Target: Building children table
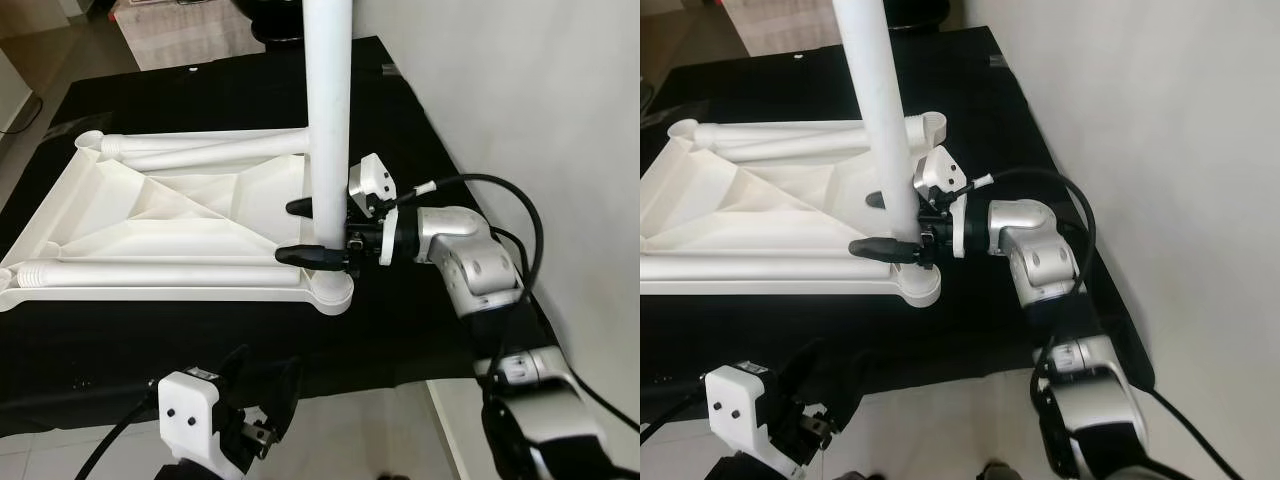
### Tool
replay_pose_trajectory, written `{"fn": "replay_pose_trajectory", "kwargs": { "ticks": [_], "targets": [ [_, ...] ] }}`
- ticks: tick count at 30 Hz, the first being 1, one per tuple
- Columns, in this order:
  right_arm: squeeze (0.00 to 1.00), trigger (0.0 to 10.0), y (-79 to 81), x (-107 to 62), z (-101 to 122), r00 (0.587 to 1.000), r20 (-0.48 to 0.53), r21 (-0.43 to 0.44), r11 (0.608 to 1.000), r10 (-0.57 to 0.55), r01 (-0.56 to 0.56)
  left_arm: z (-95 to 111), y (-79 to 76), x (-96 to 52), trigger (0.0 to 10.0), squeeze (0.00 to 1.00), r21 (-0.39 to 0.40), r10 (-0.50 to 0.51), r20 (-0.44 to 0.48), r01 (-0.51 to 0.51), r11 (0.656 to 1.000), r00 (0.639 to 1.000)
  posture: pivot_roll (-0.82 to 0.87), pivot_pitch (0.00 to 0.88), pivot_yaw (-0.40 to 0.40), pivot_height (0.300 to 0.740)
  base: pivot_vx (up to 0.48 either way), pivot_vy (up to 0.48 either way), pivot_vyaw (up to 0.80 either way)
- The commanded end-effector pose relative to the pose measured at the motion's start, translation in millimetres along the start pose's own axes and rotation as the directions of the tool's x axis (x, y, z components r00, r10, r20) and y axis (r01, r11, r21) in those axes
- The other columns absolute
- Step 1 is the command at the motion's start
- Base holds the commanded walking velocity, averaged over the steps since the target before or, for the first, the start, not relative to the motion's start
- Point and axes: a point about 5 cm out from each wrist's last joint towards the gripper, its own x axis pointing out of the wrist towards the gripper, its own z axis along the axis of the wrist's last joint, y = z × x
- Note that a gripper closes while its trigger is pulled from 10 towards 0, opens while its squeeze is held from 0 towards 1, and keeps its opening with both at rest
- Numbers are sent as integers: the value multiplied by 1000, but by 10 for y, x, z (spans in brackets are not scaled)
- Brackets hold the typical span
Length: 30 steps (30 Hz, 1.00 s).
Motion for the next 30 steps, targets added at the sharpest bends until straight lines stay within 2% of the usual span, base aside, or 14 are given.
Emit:
{"fn": "replay_pose_trajectory", "kwargs": {
  "ticks": [1,8,14,18,19,20,21,22,23,24,25,26,27,30],
  "targets": [
    [0,0,-13,35,-8,998,7,7,998,62,-62,11,-14,-37,10000,0,8,-1,-8,1,1000,1000,128,220,41,740,0,0,0],
    [0,0,-130,26,7,995,44,21,995,94,-95,13,-23,-61,10000,0,8,0,-16,0,1000,1000,135,225,44,740,0,0,0],
    [0,0,-142,19,-1,995,50,17,996,86,-87,12,-21,-60,10000,0,8,0,-16,0,1000,1000,132,226,45,740,0,0,0],
    [0,0,-152,-1,-45,999,39,16,1000,14,-15,11,-22,-59,10000,0,8,1,-16,-1,1000,1000,127,226,41,740,0,0,0],
    [0,0,-161,-9,-98,998,12,19,998,-54,54,10,-24,-59,10000,0,8,1,-15,-1,1000,1000,122,226,31,740,0,0,0],
    [0,0,-161,-9,-98,998,12,19,998,-54,54,10,-24,-59,10000,0,8,1,-15,-1,1000,1000,122,226,31,740,0,0,0],
    [0,0,68,305,-391,935,-82,83,933,-344,351,8,-6,-48,10000,0,10,1,-13,-1,1000,1000,92,222,47,740,0,0,0],
    [0,0,68,305,-391,935,-82,83,933,-344,351,8,-6,-48,10000,0,10,1,-13,-1,1000,1000,92,222,47,740,0,0,0],
    [0,0,216,383,-504,796,-131,85,793,-591,603,-1,10,-24,10000,0,10,-2,-11,3,1000,1000,93,193,52,740,0,0,0],
    [0,0,286,398,-547,661,-160,84,657,-733,749,-14,26,7,10000,0,10,-7,-9,7,1000,1000,99,182,43,740,0,0,0],
    [0,0,286,398,-547,661,-160,84,657,-733,749,-14,26,7,10000,0,10,-7,-9,7,1000,1000,99,182,43,740,0,0,0],
    [0,0,309,403,-564,585,-171,82,580,-793,810,-25,38,29,10000,0,9,-10,-8,10,1000,1000,97,178,41,740,0,0,0],
    [0,0,309,403,-564,585,-171,82,580,-793,810,-25,38,29,10000,0,9,-10,-8,10,1000,1000,97,178,41,740,0,0,0],
    [0,0,175,457,-531,590,-143,62,588,-794,806,-39,48,66,10000,0,7,-10,-3,10,1000,1000,93,163,32,740,0,0,0]
  ]
}}
